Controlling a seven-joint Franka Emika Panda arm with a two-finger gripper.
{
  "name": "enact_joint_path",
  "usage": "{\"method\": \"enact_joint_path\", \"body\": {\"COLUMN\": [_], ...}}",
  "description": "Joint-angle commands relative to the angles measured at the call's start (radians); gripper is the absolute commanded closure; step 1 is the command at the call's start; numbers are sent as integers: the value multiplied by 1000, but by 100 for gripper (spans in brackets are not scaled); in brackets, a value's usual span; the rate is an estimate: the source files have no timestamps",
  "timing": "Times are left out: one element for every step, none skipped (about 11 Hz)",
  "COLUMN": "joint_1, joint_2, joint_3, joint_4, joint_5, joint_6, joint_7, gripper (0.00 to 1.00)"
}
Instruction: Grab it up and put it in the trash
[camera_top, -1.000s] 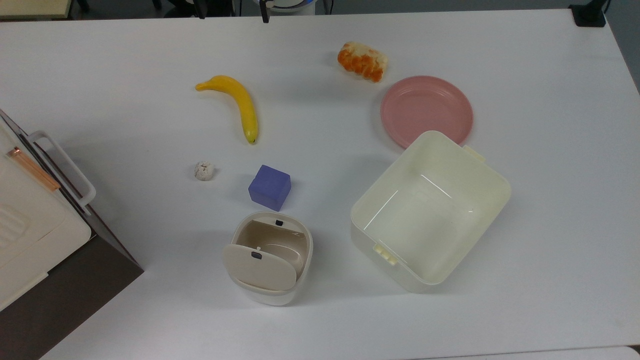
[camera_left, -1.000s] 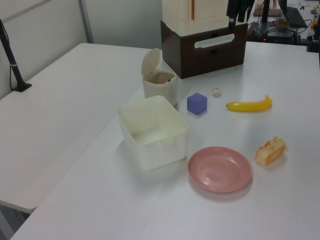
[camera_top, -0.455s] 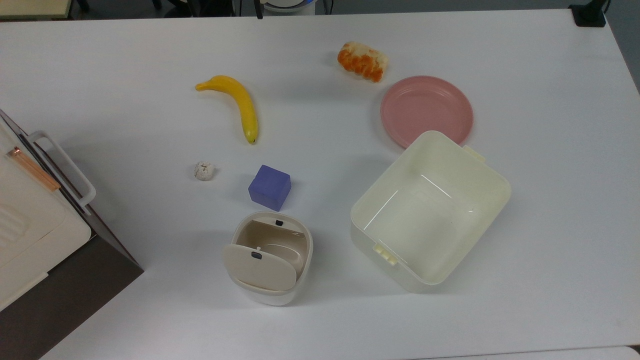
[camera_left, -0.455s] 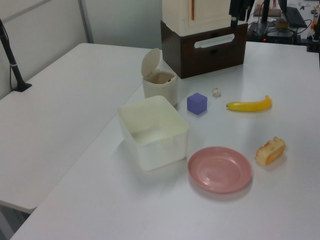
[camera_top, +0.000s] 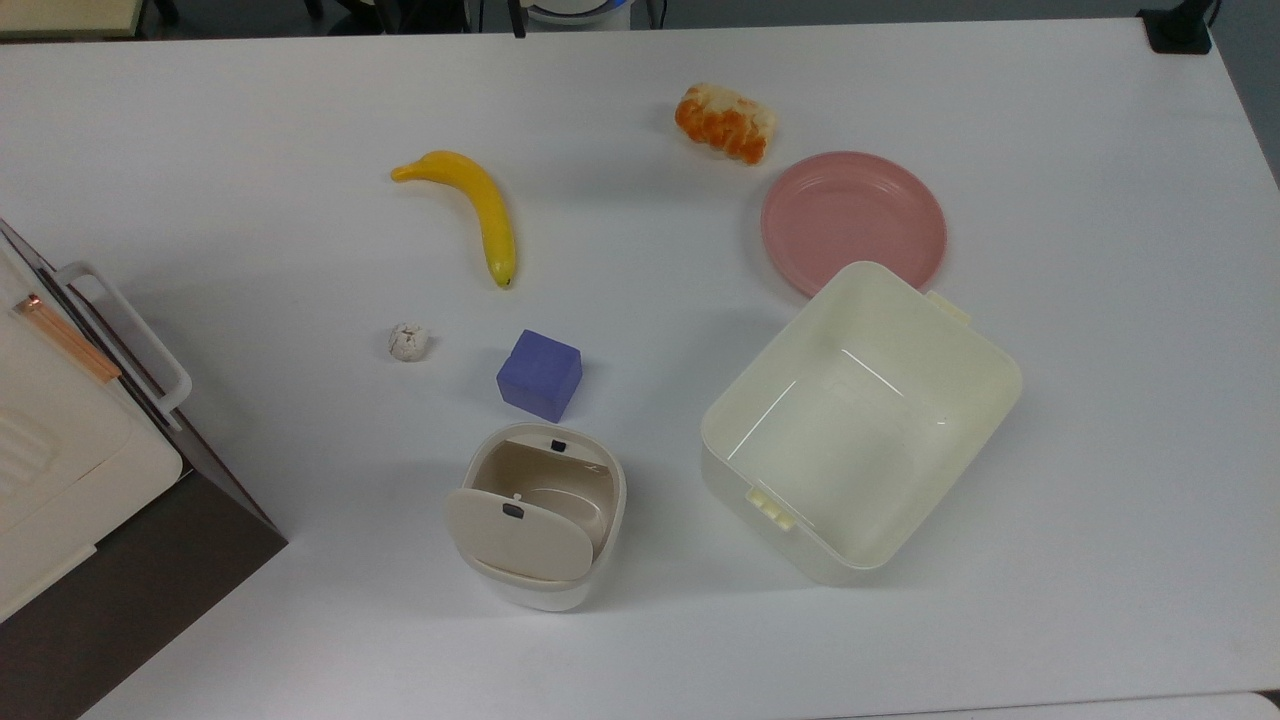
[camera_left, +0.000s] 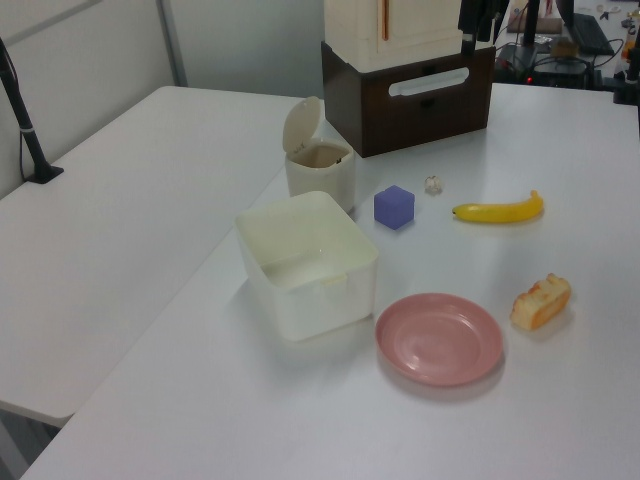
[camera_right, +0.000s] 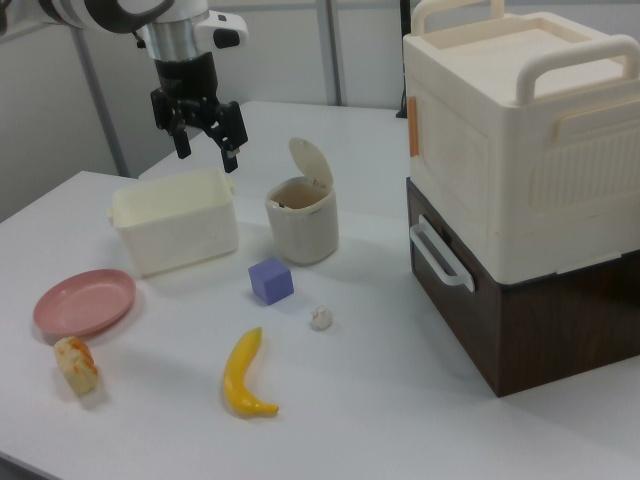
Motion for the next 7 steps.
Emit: {"method": "enact_joint_path", "body": {"joint_1": [6,6,5,3,-3,-5,-21], "joint_2": [-13,-15,-15,-16,-16,-12,-12], "joint_3": [-5,-5,-5,-5,-5,-5,-5], "joint_4": [-13,-15,-18,-33,-69,-96,-128], "joint_5": [-7,-7,-7,-6,-6,-1,14], "joint_6": [8,11,18,32,44,76,115], "joint_7": [21,21,23,37,105,191,278], "gripper": [0,0,0,0,0,0,0]}}
